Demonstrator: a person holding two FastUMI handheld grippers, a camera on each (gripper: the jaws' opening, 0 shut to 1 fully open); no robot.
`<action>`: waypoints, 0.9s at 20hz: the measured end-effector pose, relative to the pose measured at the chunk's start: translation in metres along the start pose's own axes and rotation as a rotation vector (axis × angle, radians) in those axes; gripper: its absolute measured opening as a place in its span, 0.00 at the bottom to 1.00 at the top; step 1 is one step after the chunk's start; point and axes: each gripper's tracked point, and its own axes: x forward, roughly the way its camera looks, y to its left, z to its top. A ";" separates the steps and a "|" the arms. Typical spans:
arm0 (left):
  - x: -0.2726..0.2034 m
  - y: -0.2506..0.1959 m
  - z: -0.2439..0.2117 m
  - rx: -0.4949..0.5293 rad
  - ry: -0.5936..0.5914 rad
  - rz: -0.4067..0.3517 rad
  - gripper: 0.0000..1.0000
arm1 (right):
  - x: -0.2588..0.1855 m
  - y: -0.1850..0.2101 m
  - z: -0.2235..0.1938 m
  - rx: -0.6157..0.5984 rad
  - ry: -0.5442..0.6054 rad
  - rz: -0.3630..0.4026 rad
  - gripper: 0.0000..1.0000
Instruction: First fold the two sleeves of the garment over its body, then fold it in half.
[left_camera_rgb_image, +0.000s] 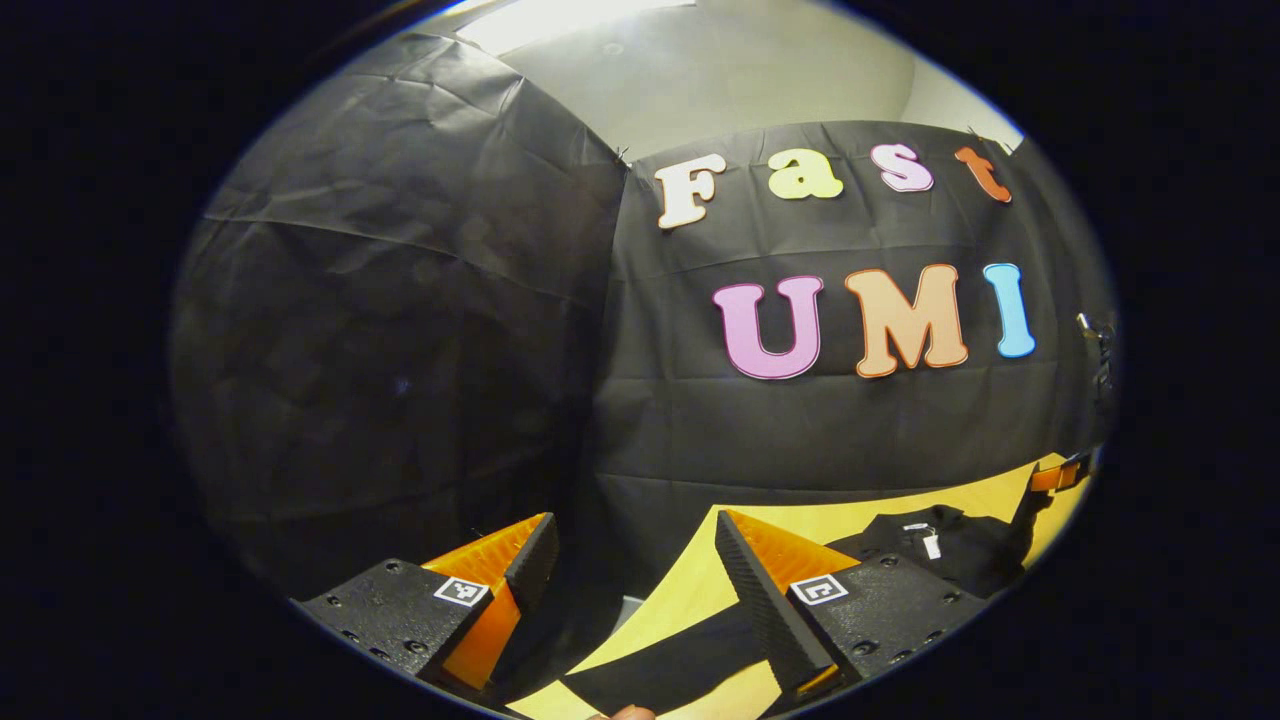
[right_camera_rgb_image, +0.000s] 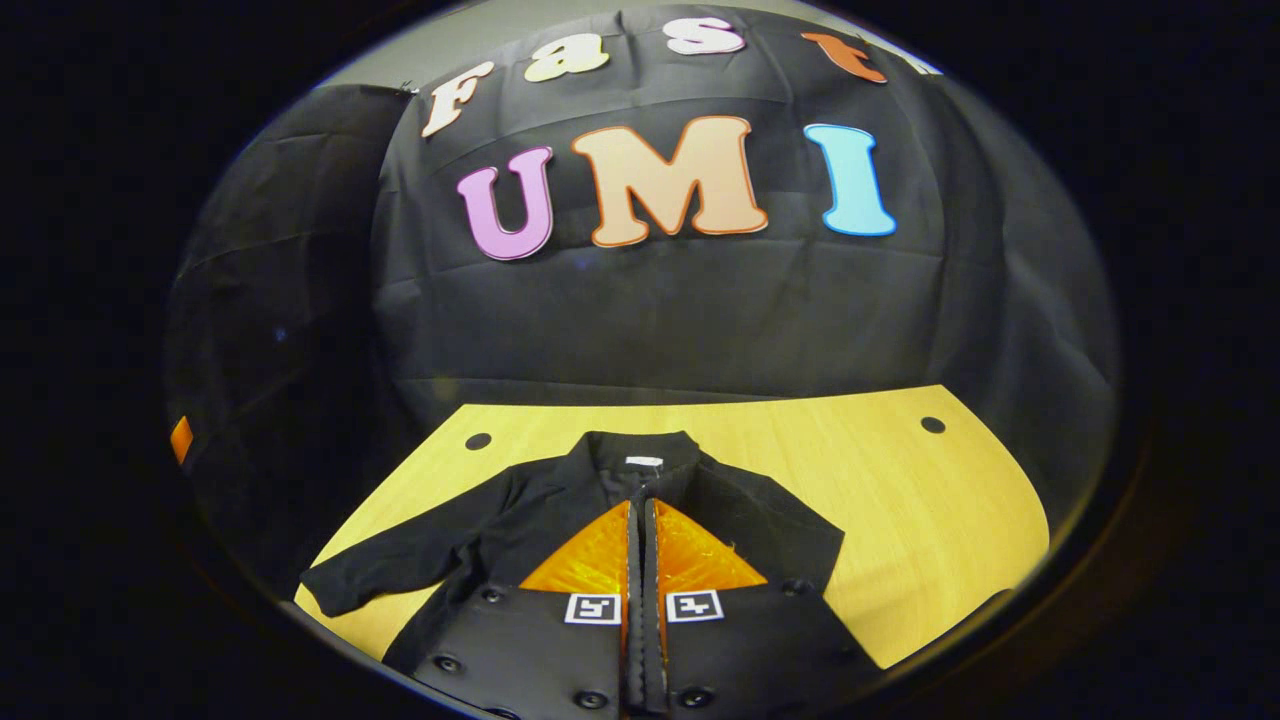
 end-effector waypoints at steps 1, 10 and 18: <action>0.001 0.005 -0.004 -0.002 0.005 -0.001 0.93 | 0.004 0.010 -0.001 -0.006 0.003 0.007 0.02; 0.020 0.033 -0.034 -0.002 0.062 0.013 0.93 | 0.053 0.079 -0.009 -0.069 0.049 0.030 0.02; 0.026 0.051 -0.069 -0.013 0.132 0.014 0.93 | 0.073 0.134 -0.011 -0.035 0.060 0.138 0.26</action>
